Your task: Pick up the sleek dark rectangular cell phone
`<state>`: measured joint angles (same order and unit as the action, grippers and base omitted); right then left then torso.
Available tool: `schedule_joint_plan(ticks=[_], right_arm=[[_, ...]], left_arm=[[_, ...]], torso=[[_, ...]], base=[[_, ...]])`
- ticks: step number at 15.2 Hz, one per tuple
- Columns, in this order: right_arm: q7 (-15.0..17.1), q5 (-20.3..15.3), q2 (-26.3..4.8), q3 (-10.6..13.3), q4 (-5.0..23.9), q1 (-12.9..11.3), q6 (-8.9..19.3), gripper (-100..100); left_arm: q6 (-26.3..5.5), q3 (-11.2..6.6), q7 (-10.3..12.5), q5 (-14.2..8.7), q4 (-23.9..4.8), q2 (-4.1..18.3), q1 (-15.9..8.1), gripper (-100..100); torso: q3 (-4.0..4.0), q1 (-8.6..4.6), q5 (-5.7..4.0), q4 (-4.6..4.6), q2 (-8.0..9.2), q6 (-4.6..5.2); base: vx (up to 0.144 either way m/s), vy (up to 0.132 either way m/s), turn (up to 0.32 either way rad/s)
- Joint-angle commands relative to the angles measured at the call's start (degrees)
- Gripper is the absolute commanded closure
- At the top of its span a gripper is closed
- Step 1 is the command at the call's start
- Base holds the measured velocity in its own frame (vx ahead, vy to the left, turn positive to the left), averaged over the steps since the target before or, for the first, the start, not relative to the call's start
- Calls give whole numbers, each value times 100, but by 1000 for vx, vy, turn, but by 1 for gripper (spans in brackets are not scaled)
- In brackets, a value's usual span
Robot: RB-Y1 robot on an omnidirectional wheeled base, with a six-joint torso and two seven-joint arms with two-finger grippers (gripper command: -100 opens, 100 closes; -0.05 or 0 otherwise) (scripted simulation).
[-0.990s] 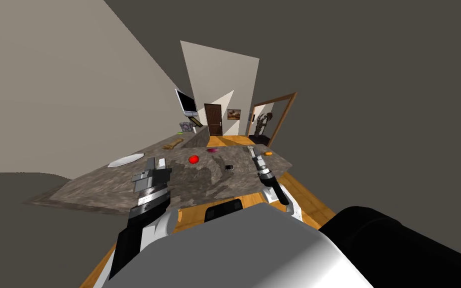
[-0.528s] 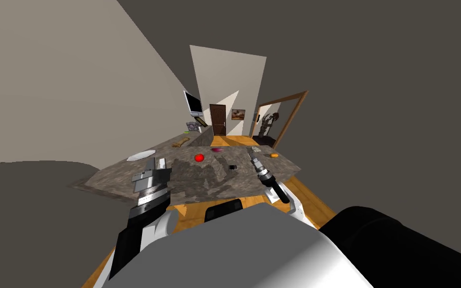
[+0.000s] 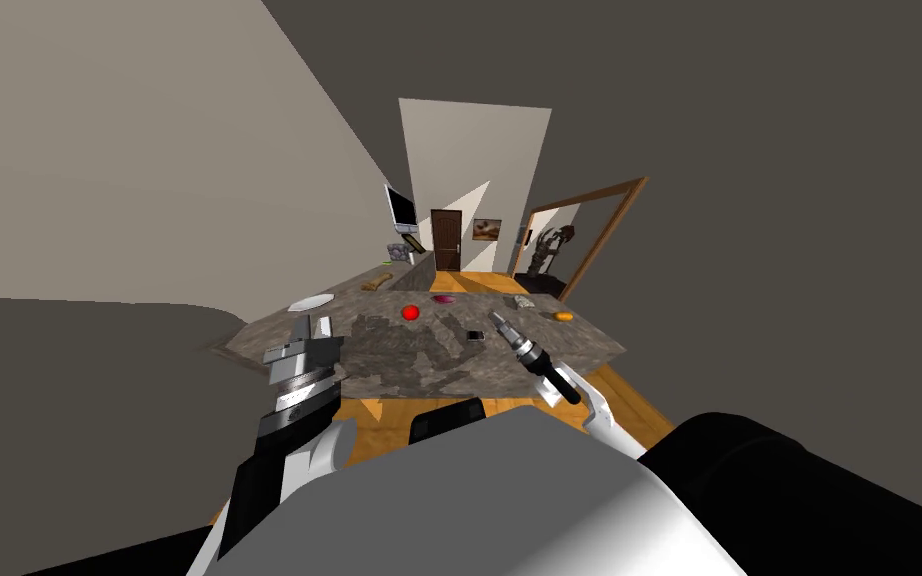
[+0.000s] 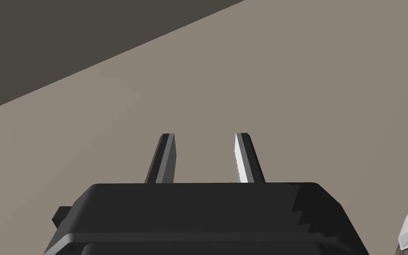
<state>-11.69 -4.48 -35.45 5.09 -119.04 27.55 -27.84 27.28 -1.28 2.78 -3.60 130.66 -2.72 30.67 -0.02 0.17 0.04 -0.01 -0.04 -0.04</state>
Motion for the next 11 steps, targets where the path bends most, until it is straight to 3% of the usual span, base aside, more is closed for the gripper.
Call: schedule_joint_plan(ticks=[1, 8, 10, 11], right_arm=[[3, -74, -286, 38, 111, -20, -13, -100], [-33, -327, -1022, 214, 413, -56, -53, -100], [-52, -457, -1355, 307, 568, -71, -74, -100], [-52, -457, -1363, 307, 568, -71, -74, -100]], left_arm=[[0, 0, 0, 0, 0, 0, 0, 0], [0, 0, 0, 0, 0, 0, 0, 0], [0, 0, 0, 0, 0, 0, 0, 0], [0, 0, 0, 0, 0, 0, 0, 0]], torso=[[0, 0, 0, 0, 0, 0], [1, 0, 1, 0, 1, 1], [1, -1, 0, 0, 2, -1], [0, -1, 0, 0, 1, 0]], base=[[9, 40, 178], [7, 35, 131], [7, 40, 198], [12, 26, 60]])
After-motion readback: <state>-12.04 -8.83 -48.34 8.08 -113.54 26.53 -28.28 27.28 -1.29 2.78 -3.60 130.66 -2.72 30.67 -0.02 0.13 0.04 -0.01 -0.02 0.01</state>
